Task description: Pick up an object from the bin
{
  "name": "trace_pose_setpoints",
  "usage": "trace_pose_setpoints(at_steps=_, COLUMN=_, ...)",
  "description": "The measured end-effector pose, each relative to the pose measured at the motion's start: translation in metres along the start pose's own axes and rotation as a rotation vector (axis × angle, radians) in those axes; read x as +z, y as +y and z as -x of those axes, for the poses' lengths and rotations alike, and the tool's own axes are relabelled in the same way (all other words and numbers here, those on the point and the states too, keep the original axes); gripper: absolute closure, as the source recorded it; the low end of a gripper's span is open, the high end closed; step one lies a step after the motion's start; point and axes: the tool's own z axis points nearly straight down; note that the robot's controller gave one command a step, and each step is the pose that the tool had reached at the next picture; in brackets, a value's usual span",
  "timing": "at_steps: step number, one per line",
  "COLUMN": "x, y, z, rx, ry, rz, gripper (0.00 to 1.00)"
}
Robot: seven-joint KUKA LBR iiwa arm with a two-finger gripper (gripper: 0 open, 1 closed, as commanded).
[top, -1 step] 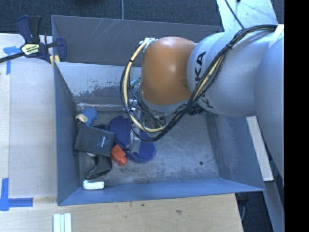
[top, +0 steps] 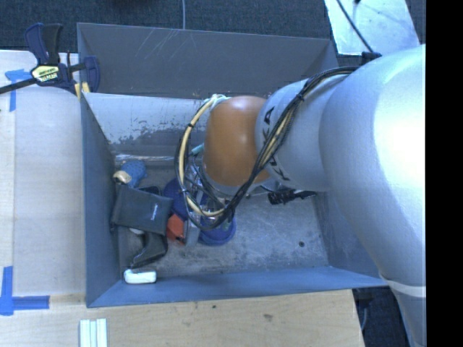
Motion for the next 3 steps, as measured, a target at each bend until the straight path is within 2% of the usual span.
trace_pose_setpoints(at_steps=1, x=-0.008, y=0.0, z=0.006, rx=0.001, ry=-0.017, rz=0.003, gripper=1.0)
trace_pose_setpoints(at_steps=2, x=-0.139, y=0.027, z=0.029, rx=-0.001, ry=-0.007, rz=0.002, gripper=1.0)
trace_pose_setpoints(at_steps=3, x=-0.028, y=0.098, z=0.03, rx=0.289, ry=-0.007, rz=0.002, gripper=1.0)
